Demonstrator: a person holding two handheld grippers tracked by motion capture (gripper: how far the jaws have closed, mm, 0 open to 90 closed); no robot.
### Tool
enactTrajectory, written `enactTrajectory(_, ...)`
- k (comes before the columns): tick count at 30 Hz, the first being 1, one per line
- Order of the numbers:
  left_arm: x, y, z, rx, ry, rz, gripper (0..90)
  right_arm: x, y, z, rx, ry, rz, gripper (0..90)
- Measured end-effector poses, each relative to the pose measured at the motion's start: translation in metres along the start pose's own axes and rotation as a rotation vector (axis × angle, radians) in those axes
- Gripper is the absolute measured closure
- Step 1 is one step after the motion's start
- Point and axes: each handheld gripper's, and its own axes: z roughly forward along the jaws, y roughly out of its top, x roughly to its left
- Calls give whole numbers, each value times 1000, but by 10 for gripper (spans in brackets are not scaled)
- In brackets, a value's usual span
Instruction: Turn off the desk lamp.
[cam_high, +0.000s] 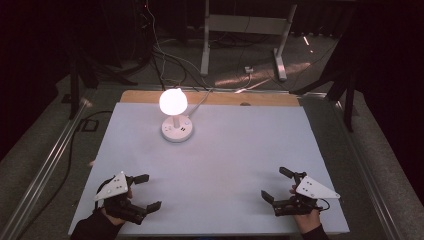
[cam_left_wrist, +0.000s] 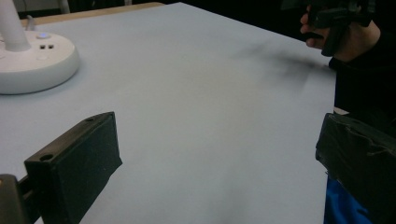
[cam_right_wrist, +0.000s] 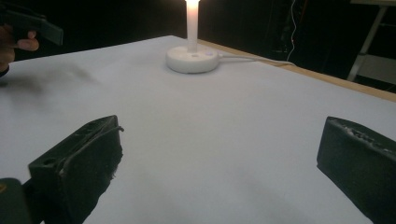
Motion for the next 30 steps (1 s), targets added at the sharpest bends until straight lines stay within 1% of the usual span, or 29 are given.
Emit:
enactTrajectory(1,-1,1,1,8,-13,-2,4,0,0,0,-6,2,5,0)
enactTrajectory(3,-2,2,2,14,-16,6,4,1,1,-1,-13,-3,6,0)
enactTrajectory(5,-3,5,3,16,-25,7,5,1,1,-2,-20,-1,18,0)
enactTrajectory(8,-4,10,4,14,-38,7,4,1,3,-2,-22,-9,9,0)
enactTrajectory(9,-4,11,4,13,-43,11,4,1,3,-2,-22,-9,9,0)
enactTrajectory(10,-5,13,4,14,-47,10,5,1,4,-3,-33,-13,13,0)
enactTrajectory(12,-6,16,5,17,-45,16,5,1,4,-4,-35,-15,15,0)
enactTrajectory(13,-5,18,6,18,-52,15,5,1,4,-4,-35,-18,14,0)
enactTrajectory(16,-4,21,6,17,-47,17,4,2,5,-4,-38,-16,15,0)
enactTrajectory(17,-1,25,5,16,-36,20,5,2,5,-4,-37,-16,14,0)
enactTrajectory(18,-1,25,5,16,-36,20,5,2,5,-4,-37,-16,14,0)
enactTrajectory(19,0,27,5,11,-38,14,5,2,5,-4,-38,-14,15,0)
enactTrajectory(20,2,31,4,11,-30,19,4,2,5,-4,-39,-13,16,0)
enactTrajectory(22,3,33,4,10,-30,19,4,2,5,-4,-39,-13,17,0)
enactTrajectory(25,8,41,3,-3,-22,20,5,2,5,-4,-38,-15,17,0)
enactTrajectory(30,14,48,3,-9,-16,12,5,1,5,-3,-39,-11,21,0)
